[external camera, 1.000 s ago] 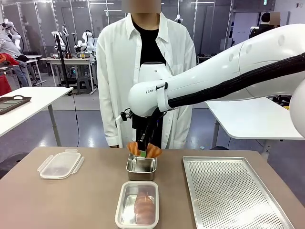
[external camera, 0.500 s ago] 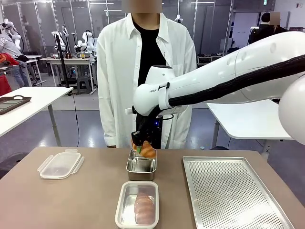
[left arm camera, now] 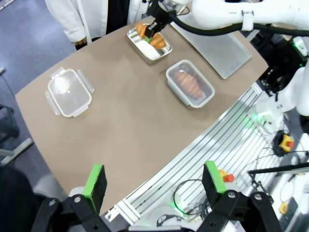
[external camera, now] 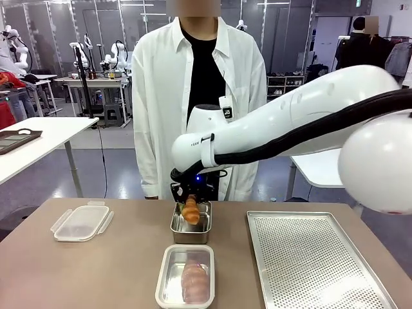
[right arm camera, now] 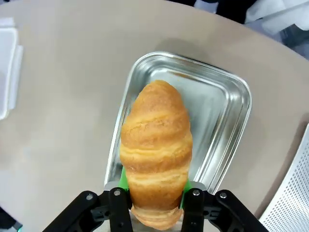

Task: Place the bread into the airtight container.
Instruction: Pick up a Butter Roll and place it into an empty Airtight Container.

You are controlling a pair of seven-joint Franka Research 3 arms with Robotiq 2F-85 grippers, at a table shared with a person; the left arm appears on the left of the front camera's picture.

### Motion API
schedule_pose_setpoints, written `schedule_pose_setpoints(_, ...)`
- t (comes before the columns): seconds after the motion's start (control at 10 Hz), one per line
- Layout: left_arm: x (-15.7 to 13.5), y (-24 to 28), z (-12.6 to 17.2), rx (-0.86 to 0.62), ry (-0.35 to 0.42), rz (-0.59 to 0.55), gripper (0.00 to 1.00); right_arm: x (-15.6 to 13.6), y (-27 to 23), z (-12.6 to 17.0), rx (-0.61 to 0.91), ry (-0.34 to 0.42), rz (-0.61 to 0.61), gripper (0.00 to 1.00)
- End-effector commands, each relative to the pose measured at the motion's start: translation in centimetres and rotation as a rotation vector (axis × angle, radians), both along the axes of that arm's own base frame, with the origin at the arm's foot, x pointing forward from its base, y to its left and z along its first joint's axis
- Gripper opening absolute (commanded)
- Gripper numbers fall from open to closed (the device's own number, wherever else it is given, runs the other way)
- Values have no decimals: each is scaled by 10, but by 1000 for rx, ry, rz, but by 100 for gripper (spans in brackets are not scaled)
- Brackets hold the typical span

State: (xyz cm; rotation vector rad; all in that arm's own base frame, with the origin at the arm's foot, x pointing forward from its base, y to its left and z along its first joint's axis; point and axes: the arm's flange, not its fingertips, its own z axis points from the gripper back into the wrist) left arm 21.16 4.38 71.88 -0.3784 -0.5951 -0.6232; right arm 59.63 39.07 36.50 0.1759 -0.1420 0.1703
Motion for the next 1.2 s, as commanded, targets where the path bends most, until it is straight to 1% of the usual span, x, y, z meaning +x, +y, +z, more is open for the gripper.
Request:
schedule_pose_setpoints(0.0, 1, 0, 1, 12, -6, -6, 100, 14, 6, -9, -33, -7, -48, 41)
schedule_pose_setpoints(0.1, 1, 0, 1, 12, -6, -6, 100, 16, 2, -16, -40, 12, -58, 41)
schedule_pose_setpoints(0.2, 1, 0, 1, 12, -6, -6, 100, 19, 0, -19, -39, 9, -64, 67)
schedule_pose_setpoints(0.3, 1, 0, 1, 12, -6, -6, 100, 18, -3, -18, -42, 6, -72, 75)
schedule_pose_setpoints(0.4, 1, 0, 1, 12, -6, -6, 100, 18, -6, -16, -41, 2, -73, 100)
schedule_pose_setpoints(0.6, 1, 0, 1, 12, -6, -6, 100, 17, -10, -13, -32, 5, -70, 100)
schedule_pose_setpoints(0.7, 1, 0, 1, 12, -6, -6, 100, 17, -13, -11, -32, 0, -70, 98)
schedule_pose_setpoints(0.8, 1, 0, 1, 12, -6, -6, 100, 16, -17, -10, -25, 26, -49, 89)
schedule_pose_setpoints(0.9, 1, 0, 1, 12, -6, -6, 100, 21, -8, -16, -19, 1, -38, 89)
schedule_pose_setpoints(1.1, 1, 0, 1, 12, -6, -6, 100, 21, -8, -16, -19, 1, -38, 89)
